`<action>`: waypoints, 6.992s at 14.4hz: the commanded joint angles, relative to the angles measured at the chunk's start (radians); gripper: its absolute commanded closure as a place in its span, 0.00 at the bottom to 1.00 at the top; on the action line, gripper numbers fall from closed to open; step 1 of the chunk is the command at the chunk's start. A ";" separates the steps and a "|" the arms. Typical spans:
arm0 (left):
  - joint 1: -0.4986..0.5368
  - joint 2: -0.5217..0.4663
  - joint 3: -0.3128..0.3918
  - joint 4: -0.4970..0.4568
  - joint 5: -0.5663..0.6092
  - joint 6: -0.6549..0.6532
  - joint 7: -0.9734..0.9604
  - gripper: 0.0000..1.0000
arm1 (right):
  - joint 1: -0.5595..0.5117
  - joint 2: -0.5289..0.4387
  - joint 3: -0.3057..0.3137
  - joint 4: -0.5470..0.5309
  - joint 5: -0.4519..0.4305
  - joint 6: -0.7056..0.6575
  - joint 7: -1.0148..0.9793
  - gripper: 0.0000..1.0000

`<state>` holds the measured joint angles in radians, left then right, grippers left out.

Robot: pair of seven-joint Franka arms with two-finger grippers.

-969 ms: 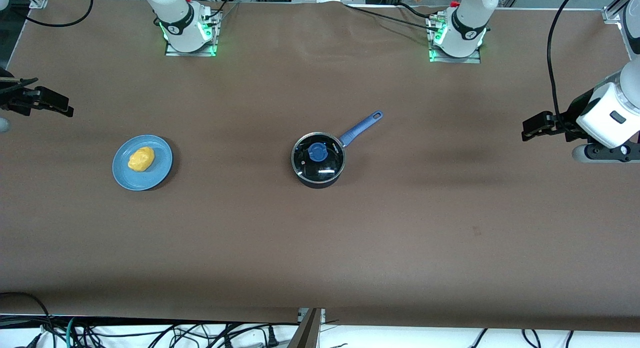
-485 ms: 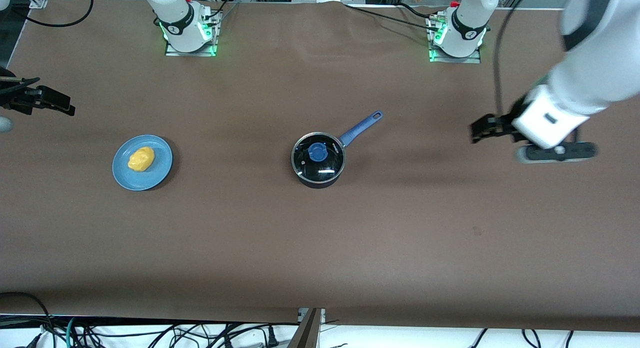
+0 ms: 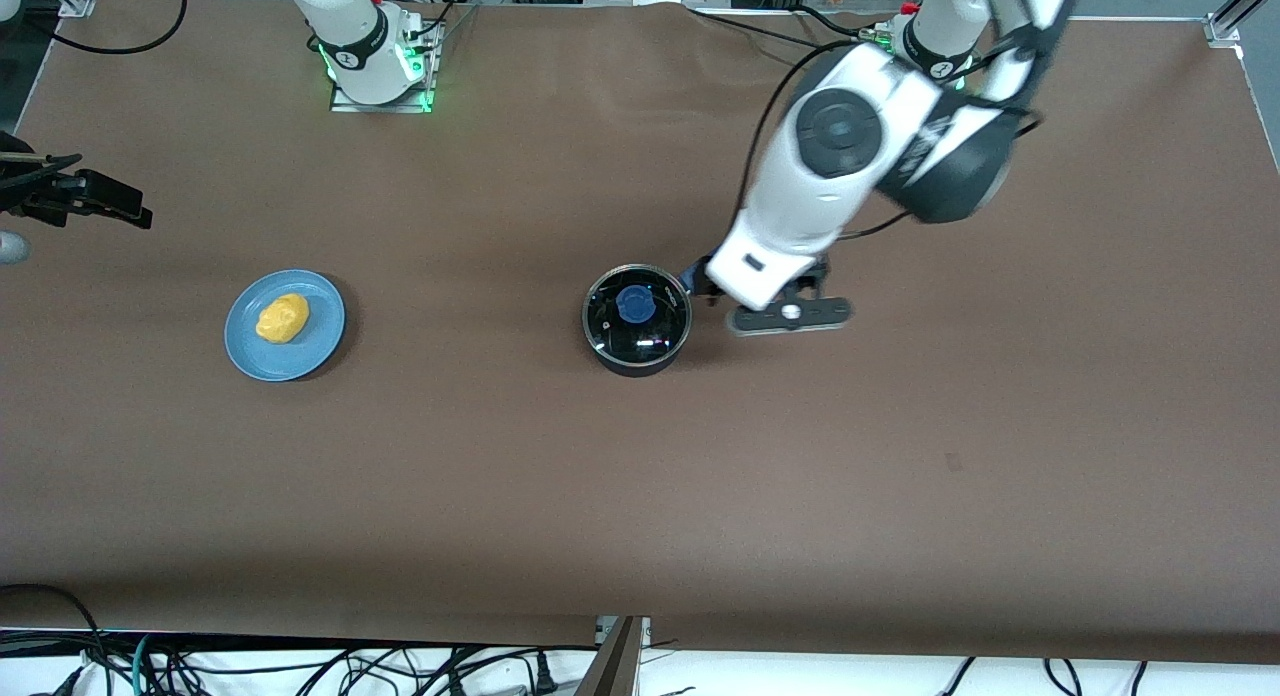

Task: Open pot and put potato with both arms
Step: 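Reach the left gripper to the glass lid's blue knob on the saucepan, then grasp the blue knob of the glass lid with the left gripper, then lift the lid with the left gripper while the right gripper reaches the potato, then set the lid on the table while the right gripper lifts the potato, then carry the yellow potato with the right gripper over the open saucepan, then open the right gripper to drop the potato into the saucepan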

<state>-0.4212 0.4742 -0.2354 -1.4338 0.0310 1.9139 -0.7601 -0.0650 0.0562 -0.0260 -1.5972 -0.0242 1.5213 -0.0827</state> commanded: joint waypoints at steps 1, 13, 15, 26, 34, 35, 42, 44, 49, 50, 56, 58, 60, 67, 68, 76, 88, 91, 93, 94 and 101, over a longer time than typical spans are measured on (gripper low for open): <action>-0.074 0.073 0.011 0.033 0.027 0.075 -0.086 0.00 | -0.018 -0.013 0.015 -0.003 0.017 -0.015 0.011 0.00; -0.211 0.236 0.021 0.036 0.145 0.240 -0.183 0.00 | -0.018 -0.012 0.015 -0.001 0.013 -0.033 0.011 0.00; -0.215 0.241 0.021 0.035 0.147 0.244 -0.202 0.00 | -0.018 -0.012 0.015 -0.001 0.009 -0.033 0.009 0.00; -0.215 0.244 0.034 0.055 0.149 0.243 -0.203 0.38 | -0.013 0.007 0.014 -0.001 0.015 -0.033 -0.003 0.00; -0.215 0.248 0.034 0.047 0.150 0.246 -0.205 0.33 | 0.039 0.149 0.008 -0.006 -0.028 0.034 0.180 0.01; -0.215 0.250 0.034 0.047 0.152 0.246 -0.205 0.33 | 0.037 0.178 0.005 -0.010 -0.029 0.043 0.195 0.01; -0.215 0.251 0.033 0.046 0.185 0.247 -0.211 0.54 | 0.021 0.274 -0.040 -0.261 -0.028 0.470 0.375 0.01; -0.214 0.247 0.033 0.047 0.182 0.246 -0.211 0.57 | 0.014 0.280 -0.042 -0.367 -0.026 0.622 0.385 0.01; -0.202 0.195 0.030 0.055 0.168 0.232 -0.203 0.59 | -0.012 0.361 -0.043 -0.500 -0.016 0.881 0.425 0.02; -0.191 0.176 0.027 0.055 0.161 0.211 -0.202 0.59 | -0.015 0.366 -0.043 -0.503 -0.016 0.878 0.435 0.02; 0.045 0.023 0.031 -0.060 0.058 0.177 0.185 0.60 | -0.018 0.373 -0.042 -0.541 -0.014 0.878 0.436 0.13; 0.172 -0.032 0.053 -0.143 0.006 0.177 0.473 0.60 | -0.018 0.376 -0.042 -0.537 -0.014 0.878 0.436 0.50; 0.248 -0.046 0.143 -0.186 -0.077 0.177 0.771 0.60 | -0.018 0.367 -0.040 -0.524 -0.014 0.872 0.429 0.63; 0.358 0.024 0.369 -0.322 -0.240 0.308 1.265 0.60 | -0.010 0.277 0.026 -0.243 -0.013 0.382 0.492 0.62; 0.366 0.036 0.369 -0.342 -0.241 0.339 1.272 0.59 | -0.004 0.281 0.046 -0.178 0.004 0.316 0.517 0.62; 0.397 0.115 0.367 -0.340 -0.243 0.409 1.265 0.42 | 0.238 0.336 0.083 0.019 0.257 0.215 1.018 0.60; 0.392 -0.118 0.354 0.033 -0.191 -0.354 0.952 0.00 | 0.698 0.652 0.083 0.141 0.257 0.724 1.506 0.60; 0.394 -0.184 0.329 0.038 -0.149 -0.437 0.903 0.00 | 0.741 0.717 0.078 0.137 0.257 0.832 1.506 0.60; 0.397 -0.233 0.329 0.062 -0.138 -0.440 0.903 0.00 | 0.746 0.750 0.078 0.137 0.239 0.868 1.505 0.60; 0.397 -0.250 0.329 0.073 -0.137 -0.441 0.904 0.00 | 0.754 0.758 0.078 0.135 0.237 0.869 1.505 0.58; 0.400 -0.267 0.202 0.079 0.003 -0.490 0.769 0.00 | 0.749 0.694 0.064 0.137 0.234 0.808 1.494 0.00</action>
<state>-0.0280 0.2072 0.0157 -1.3656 -0.0131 1.4429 0.0452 0.6809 0.7994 0.0592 -1.4745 0.2257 2.3850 1.4079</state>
